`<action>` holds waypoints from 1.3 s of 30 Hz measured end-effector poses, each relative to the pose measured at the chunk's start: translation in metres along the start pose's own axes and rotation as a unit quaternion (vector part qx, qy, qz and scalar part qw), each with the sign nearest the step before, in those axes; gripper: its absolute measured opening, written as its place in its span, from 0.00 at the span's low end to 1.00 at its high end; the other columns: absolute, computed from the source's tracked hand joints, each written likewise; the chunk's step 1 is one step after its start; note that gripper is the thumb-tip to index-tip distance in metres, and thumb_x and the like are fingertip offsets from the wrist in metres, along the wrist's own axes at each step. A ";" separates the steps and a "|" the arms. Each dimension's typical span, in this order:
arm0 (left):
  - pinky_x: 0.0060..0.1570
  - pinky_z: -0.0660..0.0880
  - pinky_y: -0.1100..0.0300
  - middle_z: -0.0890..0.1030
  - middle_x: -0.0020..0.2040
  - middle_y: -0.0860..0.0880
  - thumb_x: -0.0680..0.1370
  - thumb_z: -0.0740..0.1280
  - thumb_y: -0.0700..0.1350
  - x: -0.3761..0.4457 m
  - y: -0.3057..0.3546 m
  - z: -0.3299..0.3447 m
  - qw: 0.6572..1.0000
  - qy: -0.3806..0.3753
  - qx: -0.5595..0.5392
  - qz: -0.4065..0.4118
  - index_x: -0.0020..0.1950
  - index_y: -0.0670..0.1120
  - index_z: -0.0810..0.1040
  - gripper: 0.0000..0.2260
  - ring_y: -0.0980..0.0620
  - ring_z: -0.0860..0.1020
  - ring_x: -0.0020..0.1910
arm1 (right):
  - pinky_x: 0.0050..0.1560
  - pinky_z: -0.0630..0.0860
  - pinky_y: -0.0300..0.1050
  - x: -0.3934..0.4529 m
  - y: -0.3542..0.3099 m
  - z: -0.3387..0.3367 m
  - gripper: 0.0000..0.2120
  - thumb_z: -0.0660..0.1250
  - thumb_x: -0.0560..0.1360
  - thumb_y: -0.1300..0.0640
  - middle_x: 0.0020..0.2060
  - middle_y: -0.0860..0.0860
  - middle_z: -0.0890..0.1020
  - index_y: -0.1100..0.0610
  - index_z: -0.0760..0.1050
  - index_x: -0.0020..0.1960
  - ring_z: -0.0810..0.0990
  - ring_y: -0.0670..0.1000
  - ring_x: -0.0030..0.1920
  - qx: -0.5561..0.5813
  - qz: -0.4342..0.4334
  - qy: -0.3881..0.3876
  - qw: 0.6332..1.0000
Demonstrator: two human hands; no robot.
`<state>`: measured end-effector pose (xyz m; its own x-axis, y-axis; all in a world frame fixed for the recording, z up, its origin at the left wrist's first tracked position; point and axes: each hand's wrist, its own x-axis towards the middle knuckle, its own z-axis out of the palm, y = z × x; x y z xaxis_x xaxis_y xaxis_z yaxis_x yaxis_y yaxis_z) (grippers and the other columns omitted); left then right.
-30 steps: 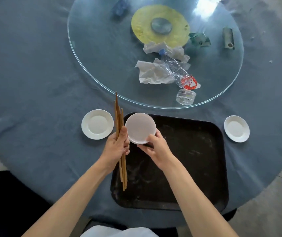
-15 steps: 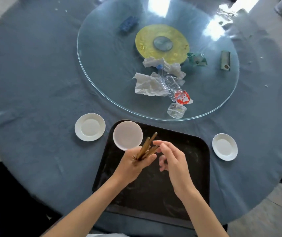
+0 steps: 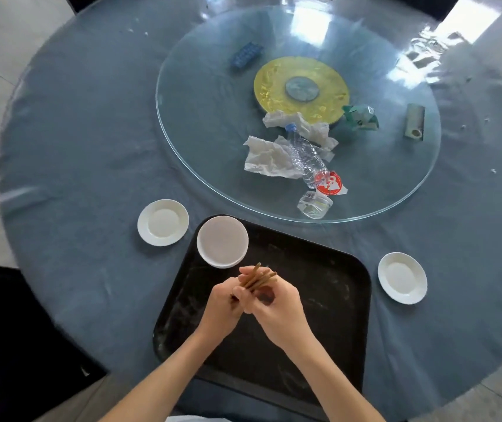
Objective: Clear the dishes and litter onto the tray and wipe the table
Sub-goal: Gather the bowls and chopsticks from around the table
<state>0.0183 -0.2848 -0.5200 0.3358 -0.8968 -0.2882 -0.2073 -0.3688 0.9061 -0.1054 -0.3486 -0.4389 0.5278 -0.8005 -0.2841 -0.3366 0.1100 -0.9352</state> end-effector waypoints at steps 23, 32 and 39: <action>0.54 0.79 0.57 0.77 0.55 0.49 0.83 0.64 0.44 -0.005 -0.021 0.068 0.969 0.066 0.200 -0.133 0.64 0.43 0.75 0.10 0.54 0.79 0.51 | 0.48 0.80 0.38 0.052 0.085 0.012 0.11 0.72 0.79 0.47 0.48 0.45 0.84 0.51 0.79 0.58 0.83 0.45 0.49 -0.048 0.268 0.017 0.962; 0.50 0.78 0.61 0.77 0.60 0.49 0.81 0.66 0.50 -0.017 -0.018 0.059 0.927 0.080 0.333 -0.155 0.64 0.50 0.71 0.13 0.51 0.74 0.60 | 0.47 0.78 0.35 0.031 0.093 0.024 0.17 0.72 0.79 0.50 0.50 0.44 0.81 0.49 0.73 0.67 0.82 0.42 0.49 -0.048 0.265 0.075 0.960; 0.50 0.80 0.58 0.72 0.64 0.48 0.82 0.65 0.53 -0.017 -0.024 0.045 0.928 0.066 0.341 -0.134 0.76 0.53 0.65 0.23 0.51 0.74 0.60 | 0.49 0.82 0.39 0.031 0.101 0.027 0.19 0.71 0.80 0.55 0.51 0.46 0.82 0.49 0.72 0.69 0.84 0.44 0.49 -0.055 0.263 0.079 0.960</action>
<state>-0.0234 -0.2714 -0.5509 0.5595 -0.7298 -0.3929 -0.6181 -0.6832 0.3888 -0.1019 -0.3460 -0.5474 0.1398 -0.7319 -0.6669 -0.6089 0.4676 -0.6408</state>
